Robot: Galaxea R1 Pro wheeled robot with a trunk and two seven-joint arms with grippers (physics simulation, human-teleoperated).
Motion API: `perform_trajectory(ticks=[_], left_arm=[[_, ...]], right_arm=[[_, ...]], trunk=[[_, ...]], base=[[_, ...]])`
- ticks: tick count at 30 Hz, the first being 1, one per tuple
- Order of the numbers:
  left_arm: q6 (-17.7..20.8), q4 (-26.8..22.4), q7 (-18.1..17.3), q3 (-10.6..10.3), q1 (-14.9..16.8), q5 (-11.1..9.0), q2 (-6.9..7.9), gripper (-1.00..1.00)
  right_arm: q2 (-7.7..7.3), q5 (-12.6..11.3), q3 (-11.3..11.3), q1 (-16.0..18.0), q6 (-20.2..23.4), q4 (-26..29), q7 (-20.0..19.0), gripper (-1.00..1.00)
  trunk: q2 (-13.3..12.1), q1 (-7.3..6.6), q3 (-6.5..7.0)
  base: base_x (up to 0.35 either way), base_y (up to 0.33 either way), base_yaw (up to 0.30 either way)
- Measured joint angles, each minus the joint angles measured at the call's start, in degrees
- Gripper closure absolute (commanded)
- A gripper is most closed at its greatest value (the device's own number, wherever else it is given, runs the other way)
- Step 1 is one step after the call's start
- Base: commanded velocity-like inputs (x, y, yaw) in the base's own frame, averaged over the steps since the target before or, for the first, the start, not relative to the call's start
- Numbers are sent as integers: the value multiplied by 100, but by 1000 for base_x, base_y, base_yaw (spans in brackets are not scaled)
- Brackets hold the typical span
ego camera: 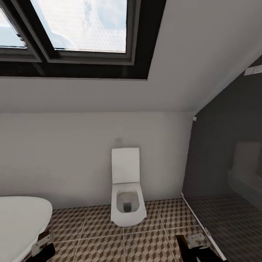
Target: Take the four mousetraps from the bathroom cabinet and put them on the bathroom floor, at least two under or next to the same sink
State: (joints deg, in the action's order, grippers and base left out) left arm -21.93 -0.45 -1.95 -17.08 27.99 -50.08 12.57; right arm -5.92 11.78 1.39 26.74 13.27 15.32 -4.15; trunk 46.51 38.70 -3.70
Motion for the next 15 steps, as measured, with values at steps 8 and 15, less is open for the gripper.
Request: perform_trajectory(ticks=[8,15], left_arm=[[15,0,8,3,0,0,16,100],[19,6,13,3,0,0,22,100]], right_arm=[[-5,-9,2,-1,-5,0,1,100],[-6,-7,6,2,9,0,-5,100]], trunk=[[0,0,0],[0,0,0]], base=[[311,0,6],[319,0,0]])
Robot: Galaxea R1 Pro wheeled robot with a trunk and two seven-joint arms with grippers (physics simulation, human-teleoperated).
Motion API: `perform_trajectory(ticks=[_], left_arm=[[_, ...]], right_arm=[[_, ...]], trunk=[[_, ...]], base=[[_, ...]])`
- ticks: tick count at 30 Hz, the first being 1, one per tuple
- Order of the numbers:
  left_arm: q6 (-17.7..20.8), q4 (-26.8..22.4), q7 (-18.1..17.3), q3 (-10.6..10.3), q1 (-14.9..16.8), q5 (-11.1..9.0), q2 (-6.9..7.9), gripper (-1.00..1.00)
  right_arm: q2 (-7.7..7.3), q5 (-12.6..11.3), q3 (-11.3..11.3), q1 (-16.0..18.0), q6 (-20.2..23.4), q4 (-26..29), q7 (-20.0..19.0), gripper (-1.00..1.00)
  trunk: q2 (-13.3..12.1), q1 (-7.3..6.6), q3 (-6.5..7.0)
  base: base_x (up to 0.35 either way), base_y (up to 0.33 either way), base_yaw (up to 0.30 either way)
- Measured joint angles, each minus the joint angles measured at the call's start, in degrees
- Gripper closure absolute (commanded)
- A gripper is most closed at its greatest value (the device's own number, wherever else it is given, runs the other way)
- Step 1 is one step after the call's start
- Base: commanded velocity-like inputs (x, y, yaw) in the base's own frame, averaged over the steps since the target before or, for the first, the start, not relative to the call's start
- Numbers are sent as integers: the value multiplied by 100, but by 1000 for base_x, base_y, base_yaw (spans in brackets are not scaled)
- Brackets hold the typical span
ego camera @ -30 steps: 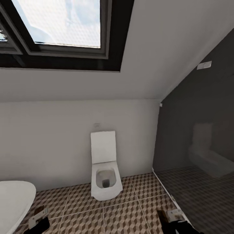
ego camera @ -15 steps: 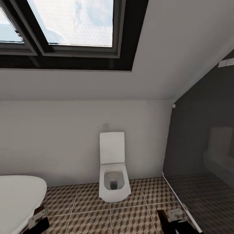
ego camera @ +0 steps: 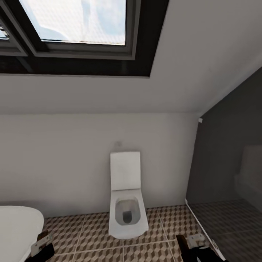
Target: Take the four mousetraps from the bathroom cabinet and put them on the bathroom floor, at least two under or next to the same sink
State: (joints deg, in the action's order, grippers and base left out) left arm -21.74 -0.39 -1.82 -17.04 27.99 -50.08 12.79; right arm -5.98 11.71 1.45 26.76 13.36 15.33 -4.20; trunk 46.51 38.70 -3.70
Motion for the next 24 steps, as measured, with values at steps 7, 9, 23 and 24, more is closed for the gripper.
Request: perform_trajectory(ticks=[7,9,23,24], left_arm=[[-1,1,0,0,0,-3,27,100],[-1,1,0,0,0,-2,28,100],[-1,2,33,2,0,-1,28,100],[-1,2,35,2,0,-1,26,100]], right_arm=[[-19,-4,4,1,-6,4,0,100],[-19,-5,4,2,-7,6,2,100],[0,-5,4,-2,23,5,-14,100],[0,-5,3,-1,24,6,-13,100]], trunk=[[0,0,0],[0,0,0],[0,0,0],[0,0,0]], base=[[319,0,0],[319,0,0],[319,0,0],[316,0,0]])
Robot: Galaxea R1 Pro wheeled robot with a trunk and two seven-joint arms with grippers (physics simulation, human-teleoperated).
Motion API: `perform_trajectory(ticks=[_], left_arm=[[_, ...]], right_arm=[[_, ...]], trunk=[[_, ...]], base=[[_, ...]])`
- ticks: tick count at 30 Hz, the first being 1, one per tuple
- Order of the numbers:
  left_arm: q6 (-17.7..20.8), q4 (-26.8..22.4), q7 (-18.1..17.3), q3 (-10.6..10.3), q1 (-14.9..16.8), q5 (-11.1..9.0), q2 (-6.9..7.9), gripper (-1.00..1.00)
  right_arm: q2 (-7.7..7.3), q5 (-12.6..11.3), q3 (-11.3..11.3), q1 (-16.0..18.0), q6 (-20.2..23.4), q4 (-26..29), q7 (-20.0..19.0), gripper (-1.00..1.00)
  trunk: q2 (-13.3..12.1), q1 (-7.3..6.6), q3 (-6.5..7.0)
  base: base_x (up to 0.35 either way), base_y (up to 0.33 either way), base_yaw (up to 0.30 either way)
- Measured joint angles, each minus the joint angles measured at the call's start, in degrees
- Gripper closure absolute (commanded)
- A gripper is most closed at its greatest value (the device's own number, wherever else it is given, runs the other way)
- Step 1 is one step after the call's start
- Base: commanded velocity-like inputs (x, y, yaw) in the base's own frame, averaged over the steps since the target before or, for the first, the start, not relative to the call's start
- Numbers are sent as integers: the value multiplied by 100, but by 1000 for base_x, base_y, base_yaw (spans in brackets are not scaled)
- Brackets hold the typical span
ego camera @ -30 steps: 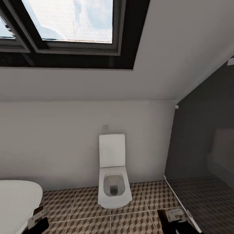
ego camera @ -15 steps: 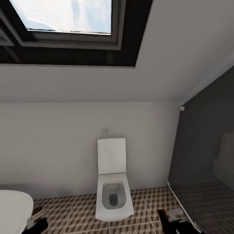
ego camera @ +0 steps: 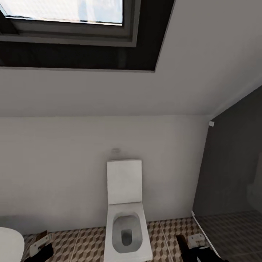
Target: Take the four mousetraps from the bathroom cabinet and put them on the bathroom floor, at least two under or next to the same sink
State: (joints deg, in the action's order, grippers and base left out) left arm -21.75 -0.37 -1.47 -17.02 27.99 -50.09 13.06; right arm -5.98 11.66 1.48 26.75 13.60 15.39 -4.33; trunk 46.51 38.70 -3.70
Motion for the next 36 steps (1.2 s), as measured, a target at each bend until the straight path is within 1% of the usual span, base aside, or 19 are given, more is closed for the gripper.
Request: perform_trajectory(ticks=[5,14,26,36], left_arm=[[-3,0,9,1,1,1,-4,100],[-9,-7,20,1,1,1,-5,100],[-11,-10,26,0,2,2,-18,100],[-7,-10,22,2,2,1,-22,100]], right_arm=[[0,0,1,3,3,2,2,100],[0,0,1,1,17,1,-4,100],[-8,0,2,1,20,-1,-6,100],[-8,0,1,0,14,1,-5,100]], trunk=[[0,2,0],[-1,3,0],[-1,3,0],[-1,3,0]], base=[[199,0,0],[28,0,14],[1,-1,195],[0,-192,20]])
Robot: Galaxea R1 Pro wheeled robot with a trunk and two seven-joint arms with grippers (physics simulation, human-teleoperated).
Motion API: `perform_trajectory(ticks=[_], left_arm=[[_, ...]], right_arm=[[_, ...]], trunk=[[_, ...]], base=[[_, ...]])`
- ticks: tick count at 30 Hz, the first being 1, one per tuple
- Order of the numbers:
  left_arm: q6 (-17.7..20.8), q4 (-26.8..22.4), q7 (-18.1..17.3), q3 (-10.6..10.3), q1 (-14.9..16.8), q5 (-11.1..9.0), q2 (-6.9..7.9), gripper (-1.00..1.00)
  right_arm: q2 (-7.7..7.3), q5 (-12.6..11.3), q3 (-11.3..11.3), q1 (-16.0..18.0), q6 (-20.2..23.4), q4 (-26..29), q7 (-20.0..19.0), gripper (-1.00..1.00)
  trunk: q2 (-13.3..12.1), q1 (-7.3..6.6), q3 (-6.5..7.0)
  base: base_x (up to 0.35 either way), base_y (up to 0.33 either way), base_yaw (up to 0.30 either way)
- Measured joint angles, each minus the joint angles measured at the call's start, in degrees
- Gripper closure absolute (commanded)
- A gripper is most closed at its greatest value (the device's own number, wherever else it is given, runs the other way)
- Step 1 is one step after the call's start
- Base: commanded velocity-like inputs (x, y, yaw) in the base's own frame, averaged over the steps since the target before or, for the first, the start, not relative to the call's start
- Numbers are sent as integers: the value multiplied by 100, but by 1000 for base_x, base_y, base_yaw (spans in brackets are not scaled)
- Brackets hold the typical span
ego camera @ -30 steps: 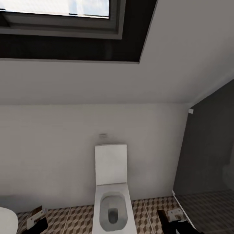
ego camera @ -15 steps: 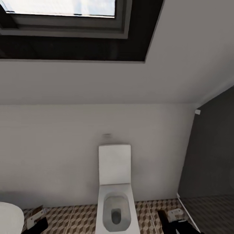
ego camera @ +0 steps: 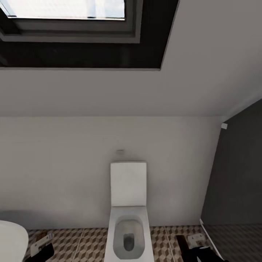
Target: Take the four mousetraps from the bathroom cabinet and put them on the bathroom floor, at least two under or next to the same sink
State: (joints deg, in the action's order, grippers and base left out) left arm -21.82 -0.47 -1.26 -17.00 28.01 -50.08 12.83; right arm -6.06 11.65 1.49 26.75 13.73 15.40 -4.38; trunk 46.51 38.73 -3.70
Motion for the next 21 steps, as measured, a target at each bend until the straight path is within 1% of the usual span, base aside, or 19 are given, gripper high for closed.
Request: perform_trajectory(ticks=[10,21], left_arm=[[-11,1,1,0,0,0,-4,100],[-16,0,0,0,3,0,-9,100]], right_arm=[[0,0,-3,2,-9,2,-1,100],[3,0,-4,3,-3,2,3,100]], trunk=[[0,0,0],[0,0,0]], base=[[0,-57,1],[0,-248,0]])
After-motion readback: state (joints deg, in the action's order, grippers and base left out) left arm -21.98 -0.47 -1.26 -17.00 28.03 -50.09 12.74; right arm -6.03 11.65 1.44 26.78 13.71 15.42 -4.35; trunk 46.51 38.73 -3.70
